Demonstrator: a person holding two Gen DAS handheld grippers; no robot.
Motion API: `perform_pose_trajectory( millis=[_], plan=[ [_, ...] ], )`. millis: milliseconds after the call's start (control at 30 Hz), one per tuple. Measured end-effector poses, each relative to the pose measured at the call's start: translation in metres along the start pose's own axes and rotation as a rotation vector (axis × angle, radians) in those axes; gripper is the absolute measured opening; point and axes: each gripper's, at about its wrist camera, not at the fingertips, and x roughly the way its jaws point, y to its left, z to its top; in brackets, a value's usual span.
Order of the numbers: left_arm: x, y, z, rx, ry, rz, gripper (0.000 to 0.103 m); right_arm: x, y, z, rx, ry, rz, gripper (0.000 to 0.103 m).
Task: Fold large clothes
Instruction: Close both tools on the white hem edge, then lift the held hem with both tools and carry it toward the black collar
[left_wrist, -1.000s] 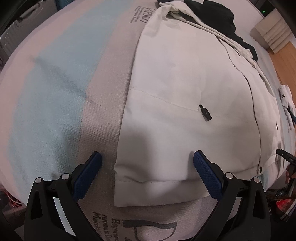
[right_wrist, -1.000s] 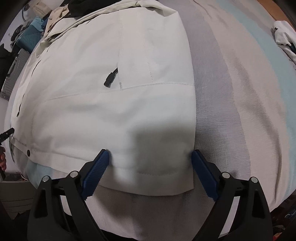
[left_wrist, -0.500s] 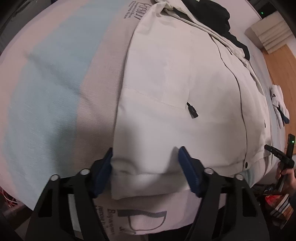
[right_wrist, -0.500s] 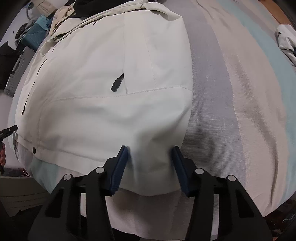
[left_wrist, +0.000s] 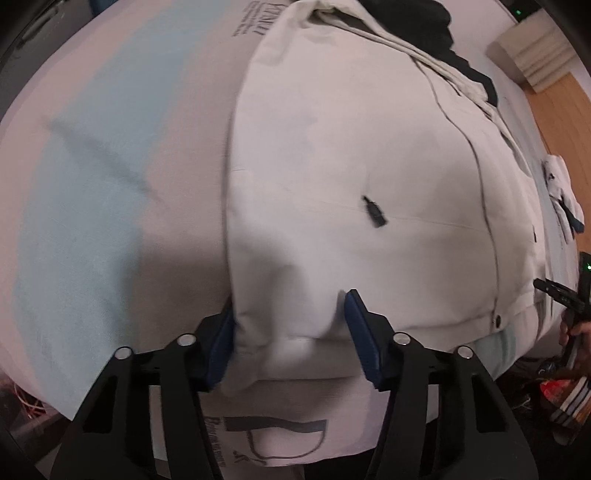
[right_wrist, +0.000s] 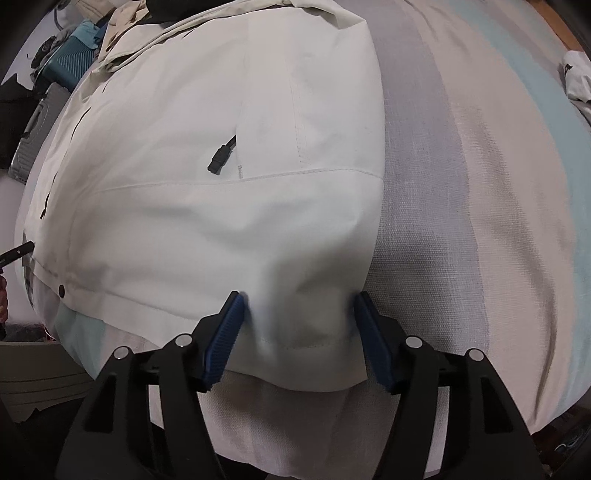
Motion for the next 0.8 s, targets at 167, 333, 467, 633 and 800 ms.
perform_pose_trajectory(
  millis=[167,333,467,633,800],
  plan=[
    [0.0,0.0,0.001,0.02,0.014,0.008,0.042,0.0,-0.001,0.002,0.016,0.006,0.02,0.065],
    [-0.003,-0.001,0.003,0.03,0.013,-0.004,0.027,0.002,-0.006,0.002,0.041,0.011,0.042,0.067],
    [-0.007,0.0,0.002,0.037,0.007,-0.007,0.024,0.001,-0.004,0.001,0.039,0.01,0.02,0.067],
    [-0.004,0.0,0.001,0.046,0.011,0.007,0.024,0.0,-0.008,-0.005,0.095,0.029,0.026,0.067],
    [-0.006,0.001,0.0,0.03,0.005,0.001,0.023,-0.003,-0.002,-0.008,0.119,0.037,0.074,0.057]
  ],
)
